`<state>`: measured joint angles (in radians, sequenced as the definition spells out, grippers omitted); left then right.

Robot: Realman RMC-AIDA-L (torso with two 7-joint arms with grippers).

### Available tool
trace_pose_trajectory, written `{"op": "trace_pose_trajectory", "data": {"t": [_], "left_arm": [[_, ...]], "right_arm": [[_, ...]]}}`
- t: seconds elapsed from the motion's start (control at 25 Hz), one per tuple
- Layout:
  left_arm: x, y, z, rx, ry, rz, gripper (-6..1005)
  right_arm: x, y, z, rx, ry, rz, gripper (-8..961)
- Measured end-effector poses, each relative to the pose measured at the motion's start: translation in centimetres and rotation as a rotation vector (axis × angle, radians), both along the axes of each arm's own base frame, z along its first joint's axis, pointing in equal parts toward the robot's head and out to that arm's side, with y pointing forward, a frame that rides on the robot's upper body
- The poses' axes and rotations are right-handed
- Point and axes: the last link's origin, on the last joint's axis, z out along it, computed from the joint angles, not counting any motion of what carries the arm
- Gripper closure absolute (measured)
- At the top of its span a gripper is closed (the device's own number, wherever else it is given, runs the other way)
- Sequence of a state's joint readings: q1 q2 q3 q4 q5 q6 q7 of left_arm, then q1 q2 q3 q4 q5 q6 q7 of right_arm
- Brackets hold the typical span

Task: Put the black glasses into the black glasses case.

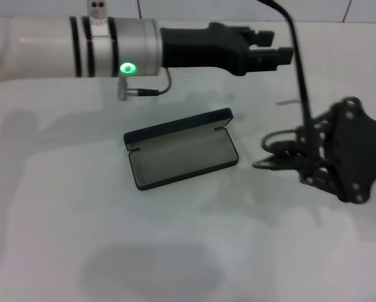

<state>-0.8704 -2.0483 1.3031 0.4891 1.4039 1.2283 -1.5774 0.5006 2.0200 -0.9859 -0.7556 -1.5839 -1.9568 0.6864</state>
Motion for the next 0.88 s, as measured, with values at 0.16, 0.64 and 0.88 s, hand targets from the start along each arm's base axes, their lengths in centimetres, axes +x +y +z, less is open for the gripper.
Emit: {"op": "trace_pose_trajectory", "data": {"t": [0.16, 0.64, 0.88], "left_arm": [[1.5, -0.3, -0.9, 0.076, -0.028, -0.108, 425], [0.5, -3.3, 0.9, 0.199, -0.213, -0.332, 426], [0.4, -3.7, 0.5, 0.181, -0.189, -0.364, 426]], "right_arm": [[-0.6, 1.7, -1.2, -0.042, 0.008, -0.070, 843], [-0.2, 3.0, -2.0, -0.089, -0.022, -0.215, 843], [0.3, 3.4, -1.9, -0.075, -0.035, -0.252, 843]]}}
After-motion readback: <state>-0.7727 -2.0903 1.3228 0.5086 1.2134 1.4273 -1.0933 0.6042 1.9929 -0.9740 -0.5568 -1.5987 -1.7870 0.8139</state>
